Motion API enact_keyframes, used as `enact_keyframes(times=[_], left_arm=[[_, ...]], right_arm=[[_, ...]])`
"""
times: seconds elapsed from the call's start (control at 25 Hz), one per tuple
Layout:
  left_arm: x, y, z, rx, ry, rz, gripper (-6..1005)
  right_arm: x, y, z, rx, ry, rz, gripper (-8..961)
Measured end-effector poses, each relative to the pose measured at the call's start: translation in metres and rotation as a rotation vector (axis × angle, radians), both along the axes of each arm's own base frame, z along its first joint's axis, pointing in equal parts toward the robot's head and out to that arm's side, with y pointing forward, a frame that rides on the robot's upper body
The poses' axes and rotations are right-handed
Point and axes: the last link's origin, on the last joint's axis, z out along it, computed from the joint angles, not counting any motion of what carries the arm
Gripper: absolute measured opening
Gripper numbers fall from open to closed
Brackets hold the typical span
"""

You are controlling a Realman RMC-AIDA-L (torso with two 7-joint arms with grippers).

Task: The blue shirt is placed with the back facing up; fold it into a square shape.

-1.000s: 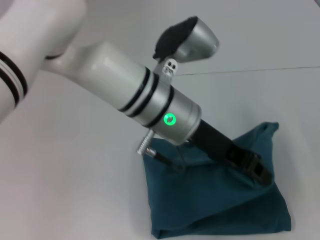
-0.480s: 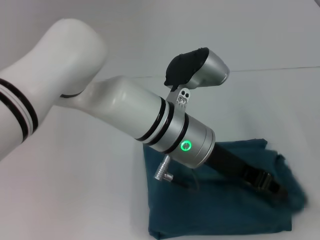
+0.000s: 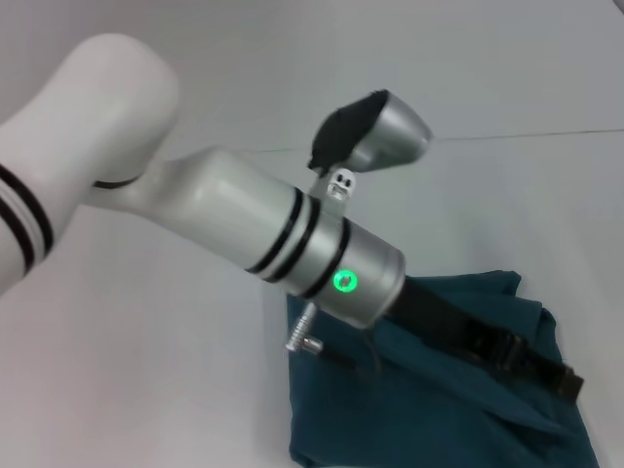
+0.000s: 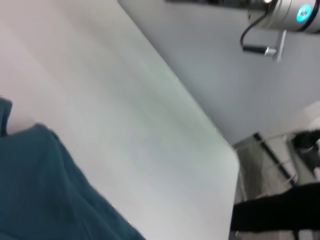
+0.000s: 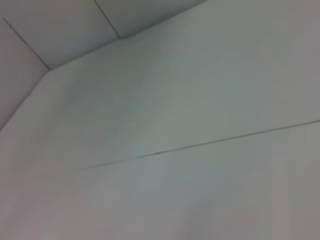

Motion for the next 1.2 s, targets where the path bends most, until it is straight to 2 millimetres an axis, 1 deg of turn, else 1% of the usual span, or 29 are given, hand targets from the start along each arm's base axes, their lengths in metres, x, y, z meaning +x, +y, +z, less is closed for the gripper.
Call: enact_keyframes(times=[0.08,0.16,0.2,0.24,0.28,0.36,0.4,0.44,0.52,0.6,0.64,0.76,0.84,0.96,1.0,1.04,1.08,1.12,1.16,1.2], left_arm=[[-0.005,0.004,0.010,0.007,-0.038,0.015,621],[-0.014,0.013,0.028,0.031,-0.104,0.041,690],[-0.021,0.017,0.040,0.050,-0.142,0.053,718],[-0.028,0.022,0.051,0.073,-0.173,0.066,746],[-0.038,0.026,0.067,0.102,-0.212,0.074,773],[-0.053,0.031,0.087,0.147,-0.254,0.074,828],[-0.065,0.033,0.102,0.181,-0.283,0.070,855],[-0.077,0.034,0.115,0.214,-0.306,0.067,883],[-0.097,0.032,0.136,0.256,-0.342,0.048,908],[-0.121,0.022,0.159,0.289,-0.380,0.001,933],[-0.125,0.019,0.163,0.293,-0.386,-0.012,946],[-0.153,0.003,0.181,0.317,-0.382,-0.047,944],[-0.169,-0.004,0.185,0.339,-0.359,-0.029,943],[-0.187,-0.015,0.185,0.360,-0.337,-0.012,942],[-0.191,-0.018,0.183,0.361,-0.330,-0.007,941],[-0.194,-0.020,0.183,0.362,-0.324,-0.002,941],[-0.197,-0.022,0.182,0.360,-0.316,0.004,940],[-0.198,-0.023,0.181,0.360,-0.312,0.008,939],[-0.201,-0.025,0.181,0.358,-0.307,0.014,938],[-0.202,-0.026,0.180,0.357,-0.306,0.017,937]], right_arm=[[-0.002,0.000,-0.002,-0.014,-0.003,0.005,-1],[-0.005,0.000,-0.005,-0.036,-0.004,0.020,-1],[-0.012,0.001,-0.007,-0.065,-0.008,0.048,-1],[-0.012,0.001,-0.007,-0.065,-0.008,0.048,-1],[-0.018,0.000,-0.009,-0.087,-0.013,0.073,-1],[-0.035,0.000,-0.014,-0.140,-0.030,0.133,-1],[-0.042,0.000,-0.016,-0.163,-0.033,0.155,0],[-0.054,0.000,-0.020,-0.200,-0.043,0.184,0],[-0.074,0.000,-0.027,-0.260,-0.071,0.222,0],[-0.101,0.003,-0.038,-0.338,-0.138,0.257,0],[-0.108,0.003,-0.041,-0.359,-0.162,0.263,2],[-0.144,0.011,-0.061,-0.471,-0.282,0.282,8],[-0.164,0.017,-0.072,-0.531,-0.351,0.292,12],[-0.198,0.025,-0.099,-0.631,-0.494,0.324,131],[-0.206,0.026,-0.106,-0.651,-0.533,0.334,171],[-0.219,0.026,-0.120,-0.688,-0.596,0.357,211],[-0.226,0.026,-0.127,-0.705,-0.633,0.374,251],[-0.239,0.022,-0.146,-0.757,-0.715,0.411,291],[-0.239,0.022,-0.146,-0.757,-0.715,0.411,325],[-0.245,0.019,-0.156,-0.782,-0.759,0.430,359]])
